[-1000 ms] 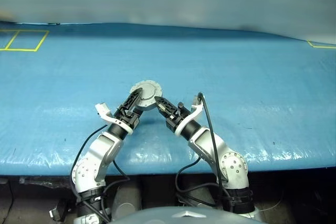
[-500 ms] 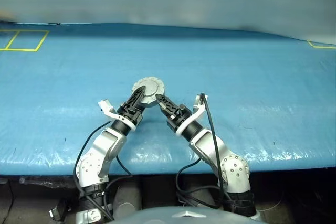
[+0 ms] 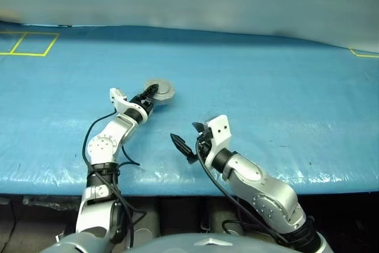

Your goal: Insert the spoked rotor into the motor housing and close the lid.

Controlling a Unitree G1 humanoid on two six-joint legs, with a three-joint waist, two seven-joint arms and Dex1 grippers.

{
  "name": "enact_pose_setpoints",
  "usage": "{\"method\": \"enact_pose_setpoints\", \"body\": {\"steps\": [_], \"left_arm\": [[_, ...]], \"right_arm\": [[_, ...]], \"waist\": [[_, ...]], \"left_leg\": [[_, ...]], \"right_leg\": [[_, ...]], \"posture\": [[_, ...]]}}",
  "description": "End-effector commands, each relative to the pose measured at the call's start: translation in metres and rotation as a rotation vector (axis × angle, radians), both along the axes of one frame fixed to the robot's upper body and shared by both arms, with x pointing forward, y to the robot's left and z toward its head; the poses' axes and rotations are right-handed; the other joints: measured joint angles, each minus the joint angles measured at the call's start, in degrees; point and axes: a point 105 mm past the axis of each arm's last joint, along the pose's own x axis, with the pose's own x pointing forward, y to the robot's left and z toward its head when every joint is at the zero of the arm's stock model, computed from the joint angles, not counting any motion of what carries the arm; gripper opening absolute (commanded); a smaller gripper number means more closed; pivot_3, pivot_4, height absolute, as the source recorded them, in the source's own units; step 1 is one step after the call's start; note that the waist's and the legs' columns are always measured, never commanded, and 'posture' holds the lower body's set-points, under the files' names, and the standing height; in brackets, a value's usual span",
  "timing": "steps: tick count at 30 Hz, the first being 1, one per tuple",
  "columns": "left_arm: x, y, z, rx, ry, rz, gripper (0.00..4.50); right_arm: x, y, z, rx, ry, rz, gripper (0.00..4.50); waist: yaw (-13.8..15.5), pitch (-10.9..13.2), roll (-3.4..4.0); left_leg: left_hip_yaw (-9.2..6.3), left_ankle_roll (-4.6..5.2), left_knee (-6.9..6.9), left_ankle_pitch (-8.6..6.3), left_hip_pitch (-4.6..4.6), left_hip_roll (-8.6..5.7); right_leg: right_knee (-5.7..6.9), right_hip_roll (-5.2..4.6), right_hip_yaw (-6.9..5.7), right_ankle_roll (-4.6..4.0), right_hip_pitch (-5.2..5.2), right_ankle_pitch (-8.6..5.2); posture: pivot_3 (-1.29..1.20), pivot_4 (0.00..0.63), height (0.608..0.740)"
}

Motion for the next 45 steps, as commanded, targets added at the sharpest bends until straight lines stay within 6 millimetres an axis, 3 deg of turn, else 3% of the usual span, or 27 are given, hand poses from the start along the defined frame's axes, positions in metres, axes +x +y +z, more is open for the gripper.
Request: {"method": "enact_pose_setpoints", "body": {"steps": [1, 4, 10, 17, 21, 23, 24, 26, 30, 38, 45], "left_arm": [[0.026, 0.006, 0.021, 0.071, -0.089, 0.047, 2.38], [0.047, 0.001, 0.027, 0.165, -0.122, 0.044, 2.38], [0.071, 0.005, 0.029, 0.235, -0.119, 0.106, 2.38], [0.072, -0.001, 0.002, 0.47, -0.041, 0.051, 2.38], [0.068, 0.002, -0.003, 0.473, -0.041, 0.02, 3.71], [0.061, 0.002, -0.011, 0.523, -0.07, -0.05, 4.41], [0.056, 0.003, -0.015, 0.536, -0.078, -0.079, 4.47], [0.045, 0.006, -0.023, 0.582, -0.09, -0.118, 4.47], [-0.004, 0.011, -0.035, 0.714, -0.143, -0.211, 4.47], [-0.081, 0.002, -0.032, 0.925, -0.3, -0.337, 4.47], [-0.098, -0.007, -0.025, 1.233, -0.514, -0.214, 4.47]], "right_arm": [[0.01, -0.014, 0.013, -0.072, -0.177, -0.124, 4.5], [0.014, -0.023, 0.007, -0.147, -0.231, -0.179, 4.5], [0.016, -0.03, -0.006, -0.172, -0.213, -0.232, 4.5], [0.015, -0.026, -0.009, -0.152, -0.197, -0.236, 4.5], [0.014, -0.028, -0.01, -0.126, -0.174, -0.265, 4.5], [0.013, -0.029, -0.011, -0.11, -0.158, -0.279, 4.5], [0.012, -0.029, -0.012, -0.099, -0.149, -0.282, 4.5], [0.01, -0.029, -0.013, -0.075, -0.13, -0.283, 4.5], [0.009, -0.021, -0.014, -0.065, -0.12, -0.244, 4.5], [0.011, -0.013, -0.012, -0.039, -0.117, -0.157, 4.5], [0.014, -0.015, -0.012, -0.059, -0.137, -0.138, 4.5]], "waist": [[-0.08, 0.01, -0.02], [0.52, 0.03, -0.11], [0.44, 0.04, -0.13], [-0.21, 0.03, -0.15], [-0.43, 0.02, -0.16], [-0.66, 0.0, -0.15], [-0.84, -0.04, -0.12], [-1.24, -0.07, -0.09], [-2.17, -0.14, -0.07], [-1.47, -0.21, 0.01], [-0.65, -0.22, 0.01]], "left_leg": [[0.0, 0.0, 0.0, 0.0, 0.0, 0.0], [0.05, -0.02, -0.05, 0.01, -0.07, -0.03], [0.1, -0.01, -0.07, 0.0, -0.07, -0.02], [0.08, -0.02, -0.14, 0.01, -0.01, -0.01], [0.08, -0.03, -0.06, 0.02, 0.07, 0.02], [0.06, -0.05, -0.06, 0.03, 0.08, 0.03], [0.07, -0.06, -0.06, 0.03, 0.09, 0.04], [0.08, -0.06, -0.08, 0.03, 0.18, 0.06], [0.18, -0.07, -0.3, 0.03, 0.5, 0.11], [0.23, -0.21, -0.28, -0.04, 1.23, 0.22], [0.35, -0.14, -0.3, -0.01, 0.9, 0.09]], "right_leg": [[0.0, 0.0, 0.0, 0.0, 0.0, 0.0], [-0.04, 0.02, 0.07, 0.05, -0.09, 0.03], [-0.08, 0.03, 0.13, 0.06, -0.09, 0.03], [-0.05, 0.05, 0.11, 0.03, -0.07, 0.02], [0.0, 0.05, 0.13, 0.05, 0.0, 0.02], [0.03, 0.05, 0.12, 0.04, 0.01, 0.02], [0.04, 0.05, 0.13, 0.04, 0.01, 0.02], [0.08, 0.05, 0.2, 0.03, 0.04, 0.02], [0.13, 0.09, 0.66, -0.21, 0.08, 0.16], [0.1, 0.1, 0.76, -0.49, 0.37, -0.26], [0.13, 0.0, 0.84, -0.52, -0.03, -0.2]], "posture": [[0.0, 0.15, 0.74], [0.0, 0.15, 0.74], [0.0, 0.15, 0.74], [0.0, 0.15, 0.74], [0.0, 0.15, 0.74], [0.0, 0.15, 0.74], [0.0, 0.15, 0.74], [0.0, 0.15, 0.74], [0.0, 0.15, 0.74], [0.0, 0.15, 0.74], [0.0, 0.15, 0.74]]}}
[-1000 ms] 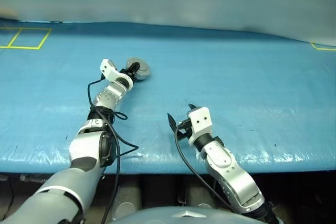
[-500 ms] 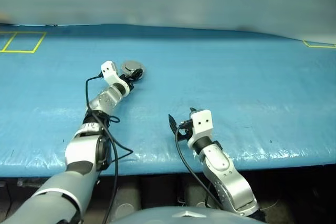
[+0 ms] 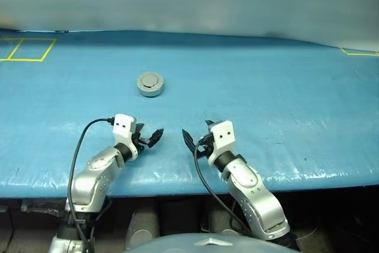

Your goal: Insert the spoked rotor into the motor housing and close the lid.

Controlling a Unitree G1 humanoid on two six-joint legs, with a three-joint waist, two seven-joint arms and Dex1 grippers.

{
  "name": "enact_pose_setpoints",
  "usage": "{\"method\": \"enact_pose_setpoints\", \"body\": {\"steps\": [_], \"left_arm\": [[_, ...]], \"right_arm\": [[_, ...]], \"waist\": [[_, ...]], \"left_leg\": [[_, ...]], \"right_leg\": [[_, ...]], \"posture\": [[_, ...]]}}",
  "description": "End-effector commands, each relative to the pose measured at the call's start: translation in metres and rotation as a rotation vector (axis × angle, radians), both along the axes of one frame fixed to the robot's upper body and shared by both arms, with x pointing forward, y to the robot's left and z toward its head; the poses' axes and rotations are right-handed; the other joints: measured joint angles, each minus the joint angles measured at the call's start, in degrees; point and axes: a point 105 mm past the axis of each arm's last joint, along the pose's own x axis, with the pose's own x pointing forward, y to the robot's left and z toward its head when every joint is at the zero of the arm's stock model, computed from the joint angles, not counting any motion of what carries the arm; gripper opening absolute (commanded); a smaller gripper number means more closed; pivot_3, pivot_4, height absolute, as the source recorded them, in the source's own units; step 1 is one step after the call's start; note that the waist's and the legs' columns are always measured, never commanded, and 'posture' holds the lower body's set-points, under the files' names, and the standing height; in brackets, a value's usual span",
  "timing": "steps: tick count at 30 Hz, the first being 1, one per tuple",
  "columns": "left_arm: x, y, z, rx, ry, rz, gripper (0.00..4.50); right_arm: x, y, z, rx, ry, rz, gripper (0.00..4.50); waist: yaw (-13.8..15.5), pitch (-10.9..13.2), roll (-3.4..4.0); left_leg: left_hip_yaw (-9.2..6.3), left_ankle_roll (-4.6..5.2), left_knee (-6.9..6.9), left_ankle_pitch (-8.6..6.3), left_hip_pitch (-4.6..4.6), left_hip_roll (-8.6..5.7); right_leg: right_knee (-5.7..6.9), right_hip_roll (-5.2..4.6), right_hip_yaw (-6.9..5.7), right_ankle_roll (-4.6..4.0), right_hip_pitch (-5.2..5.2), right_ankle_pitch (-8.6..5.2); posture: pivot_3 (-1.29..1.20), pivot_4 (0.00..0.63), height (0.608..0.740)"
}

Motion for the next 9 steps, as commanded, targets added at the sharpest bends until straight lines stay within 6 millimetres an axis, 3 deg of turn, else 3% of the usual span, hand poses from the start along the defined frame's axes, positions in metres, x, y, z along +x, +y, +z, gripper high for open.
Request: {"method": "enact_pose_setpoints", "body": {"steps": [1, 9], "left_arm": [[0.001, -0.013, 0.022, 0.086, -0.234, 0.002, 4.47], [0.0, -0.028, 0.016, 0.078, -0.286, -0.021, 4.47]], "right_arm": [[0.002, -0.005, 0.007, 0.009, -0.035, -0.015, 4.5], [-0.003, -0.01, 0.003, -0.006, -0.046, -0.044, 4.5]], "waist": [[0.03, 0.0, 0.0], [-0.04, 0.0, 0.0]], "left_leg": [[0.03, 0.02, -0.02, 0.0, -0.05, 0.0], [0.14, 0.07, -0.05, -0.02, -0.18, 0.1]], "right_leg": [[-0.01, 0.0, 0.02, 0.0, -0.07, 0.0], [-0.01, 0.16, 0.16, 0.0, -0.1, 0.0]], "posture": [[0.0, 0.15, 0.74], [0.0, 0.15, 0.74]]}}
